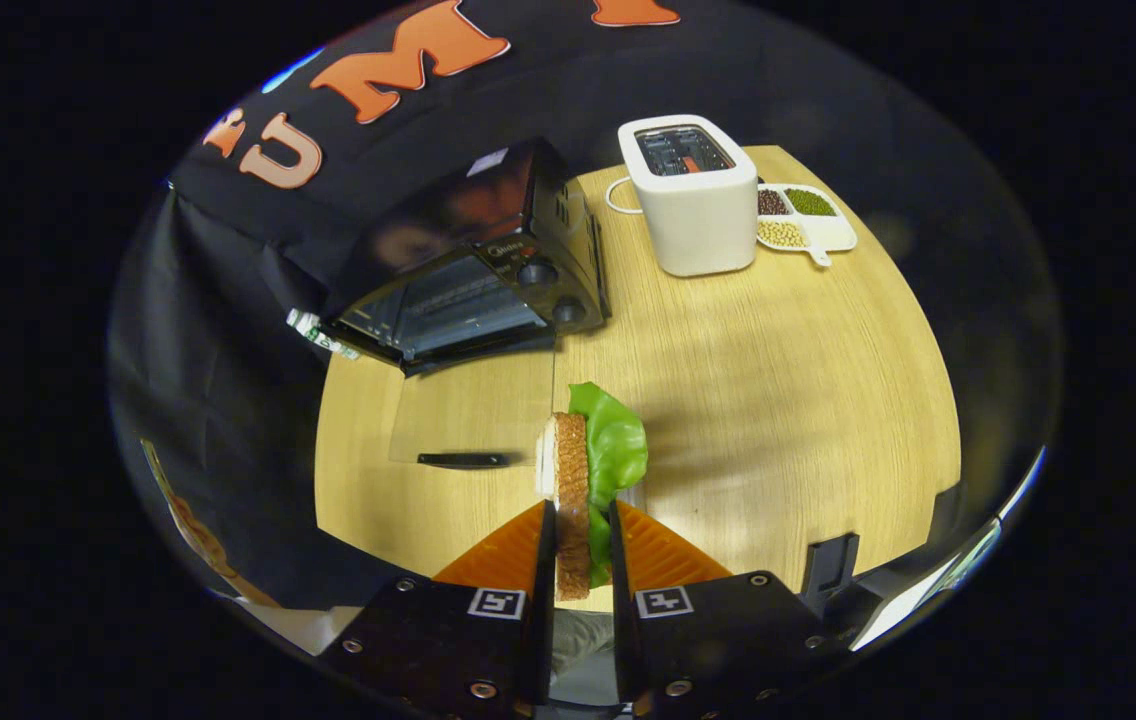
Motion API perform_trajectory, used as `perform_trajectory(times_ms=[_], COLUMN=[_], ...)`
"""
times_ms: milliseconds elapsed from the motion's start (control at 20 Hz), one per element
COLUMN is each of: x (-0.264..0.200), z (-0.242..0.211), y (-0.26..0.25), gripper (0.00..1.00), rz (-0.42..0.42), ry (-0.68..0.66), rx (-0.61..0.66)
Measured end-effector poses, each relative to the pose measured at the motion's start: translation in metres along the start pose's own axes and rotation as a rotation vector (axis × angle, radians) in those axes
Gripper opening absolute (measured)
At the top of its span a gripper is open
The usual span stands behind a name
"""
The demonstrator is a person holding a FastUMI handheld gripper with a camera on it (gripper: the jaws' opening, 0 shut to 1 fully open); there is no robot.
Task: Open the toaster oven, put the food inside, and close the toaster oven door.
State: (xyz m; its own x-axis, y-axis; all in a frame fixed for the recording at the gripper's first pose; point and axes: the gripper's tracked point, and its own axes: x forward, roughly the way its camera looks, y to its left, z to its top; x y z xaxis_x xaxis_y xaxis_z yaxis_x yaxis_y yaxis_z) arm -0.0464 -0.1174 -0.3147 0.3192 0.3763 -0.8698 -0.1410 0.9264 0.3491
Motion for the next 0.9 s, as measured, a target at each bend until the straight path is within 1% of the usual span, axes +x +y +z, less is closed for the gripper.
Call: perform_trajectory(times_ms=[150, 300, 450, 550, 700, 900], x=[-0.004, -0.002, 0.01, 0.017, 0.034, 0.057], z=[0.008, 0.019, 0.029, 0.037, 0.051, 0.066], y=[0.029, 0.064, 0.098, 0.11, 0.127, 0.134], gripper=[0.26, 0.26, 0.26, 0.26, 0.26, 0.26], rz=[0.052, 0.128, 0.213, 0.255, 0.325, 0.369], ry=[-0.058, -0.112, -0.157, -0.183, -0.239, -0.312], rx=[0.038, 0.056, 0.08, 0.108, 0.199, 0.269])
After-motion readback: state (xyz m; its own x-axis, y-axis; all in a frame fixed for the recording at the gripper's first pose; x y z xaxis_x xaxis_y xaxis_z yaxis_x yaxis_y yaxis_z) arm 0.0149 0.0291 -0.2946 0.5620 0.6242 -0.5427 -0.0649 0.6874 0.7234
